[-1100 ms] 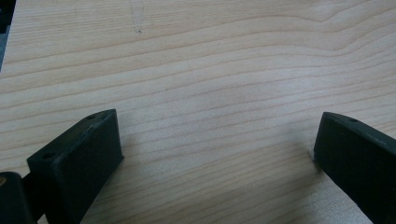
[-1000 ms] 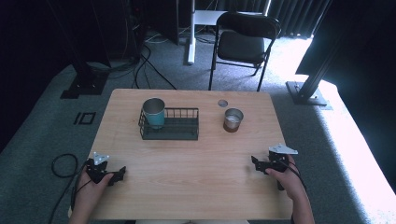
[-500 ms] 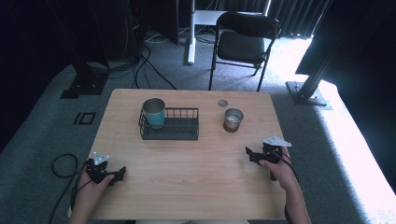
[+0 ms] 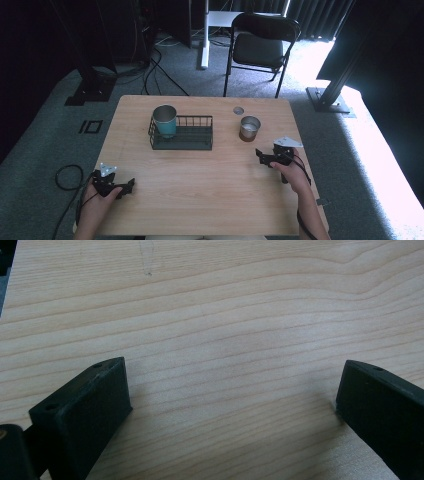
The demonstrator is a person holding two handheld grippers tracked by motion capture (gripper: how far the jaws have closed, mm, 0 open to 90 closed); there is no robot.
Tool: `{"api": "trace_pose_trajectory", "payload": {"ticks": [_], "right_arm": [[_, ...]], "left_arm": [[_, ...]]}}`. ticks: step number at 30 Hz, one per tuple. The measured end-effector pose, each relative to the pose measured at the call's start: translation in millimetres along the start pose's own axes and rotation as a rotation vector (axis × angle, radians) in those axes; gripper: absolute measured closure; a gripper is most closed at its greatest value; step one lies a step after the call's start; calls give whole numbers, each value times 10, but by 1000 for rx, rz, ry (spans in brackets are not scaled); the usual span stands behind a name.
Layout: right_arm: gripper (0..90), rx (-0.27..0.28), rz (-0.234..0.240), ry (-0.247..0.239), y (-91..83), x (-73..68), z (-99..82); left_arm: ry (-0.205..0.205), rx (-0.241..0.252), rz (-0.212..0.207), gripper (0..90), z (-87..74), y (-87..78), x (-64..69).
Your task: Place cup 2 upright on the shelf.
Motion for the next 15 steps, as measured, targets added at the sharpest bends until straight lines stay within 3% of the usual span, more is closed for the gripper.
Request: {"api": "trace_pose_trajectory", "payload": {"ticks": [15], "right_arm": [[124, 26, 5, 25, 279, -26, 203]], "left_arm": [[0, 0, 0, 17, 0, 0, 0]]}}
Point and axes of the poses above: each handheld gripper's, and its own axes: y roughly forward along the jaws, z roughly out of its top, x roughly to its right, the point moved 10 cm from there along y, roughly forward along the jaws, and after that the axes turned 15 degrees about -z, right-handed, at the moved point
